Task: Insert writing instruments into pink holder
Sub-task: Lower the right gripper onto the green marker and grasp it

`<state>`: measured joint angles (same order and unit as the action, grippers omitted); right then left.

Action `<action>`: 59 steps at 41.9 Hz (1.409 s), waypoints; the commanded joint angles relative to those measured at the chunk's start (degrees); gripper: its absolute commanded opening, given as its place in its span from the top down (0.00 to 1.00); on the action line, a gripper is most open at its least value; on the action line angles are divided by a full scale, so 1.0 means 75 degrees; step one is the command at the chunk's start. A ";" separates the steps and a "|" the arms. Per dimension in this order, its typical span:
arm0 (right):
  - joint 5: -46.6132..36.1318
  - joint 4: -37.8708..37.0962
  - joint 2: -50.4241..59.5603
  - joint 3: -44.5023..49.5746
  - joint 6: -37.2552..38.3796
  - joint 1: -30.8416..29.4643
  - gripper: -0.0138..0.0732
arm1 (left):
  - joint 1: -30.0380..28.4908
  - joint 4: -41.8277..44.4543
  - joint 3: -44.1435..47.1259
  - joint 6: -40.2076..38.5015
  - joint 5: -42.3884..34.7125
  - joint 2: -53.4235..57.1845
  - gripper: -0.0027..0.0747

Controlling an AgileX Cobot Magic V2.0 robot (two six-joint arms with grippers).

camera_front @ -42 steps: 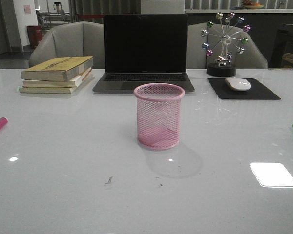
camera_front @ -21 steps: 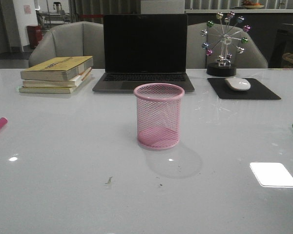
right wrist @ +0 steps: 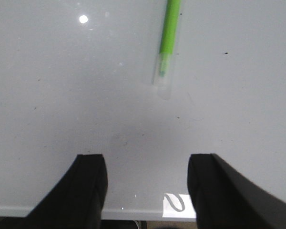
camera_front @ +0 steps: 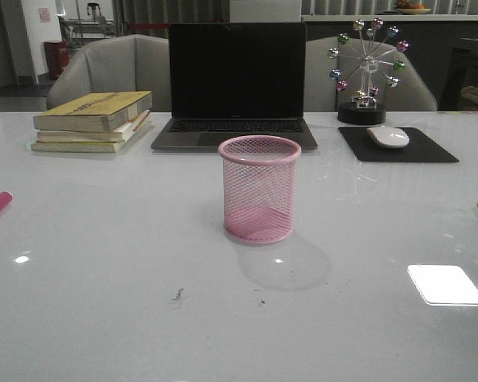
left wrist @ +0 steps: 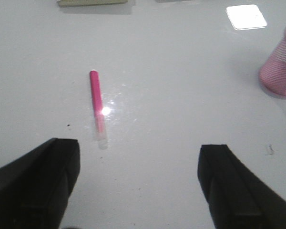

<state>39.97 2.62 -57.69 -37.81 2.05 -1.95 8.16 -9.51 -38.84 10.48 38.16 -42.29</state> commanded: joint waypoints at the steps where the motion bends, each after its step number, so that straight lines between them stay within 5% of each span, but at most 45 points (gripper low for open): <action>1: -0.0488 -0.0074 -0.0618 -0.0628 0.0060 -0.0345 0.30 | 0.0566 -0.0215 -0.0207 0.0138 -0.0626 -0.0010 0.22; 21: -0.0057 -0.0067 -0.4754 -0.3503 -0.0009 -0.0655 0.30 | 0.2730 -0.0565 -0.0207 0.0138 -0.0638 -0.0010 0.31; 53: 0.0365 0.0028 -0.7441 -0.6031 -0.0273 -0.0646 0.31 | 0.2897 -0.0911 -0.0207 0.0138 -0.0830 -0.0010 0.31; 59: 0.0421 0.0068 -0.7498 -0.6057 -0.0349 -0.0646 0.44 | 0.2897 -0.0911 -0.0207 0.0138 -0.0851 -0.0010 0.31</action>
<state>43.36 2.85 -116.99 -81.36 0.40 -6.47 29.49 -15.12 -38.84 11.32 36.16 -42.29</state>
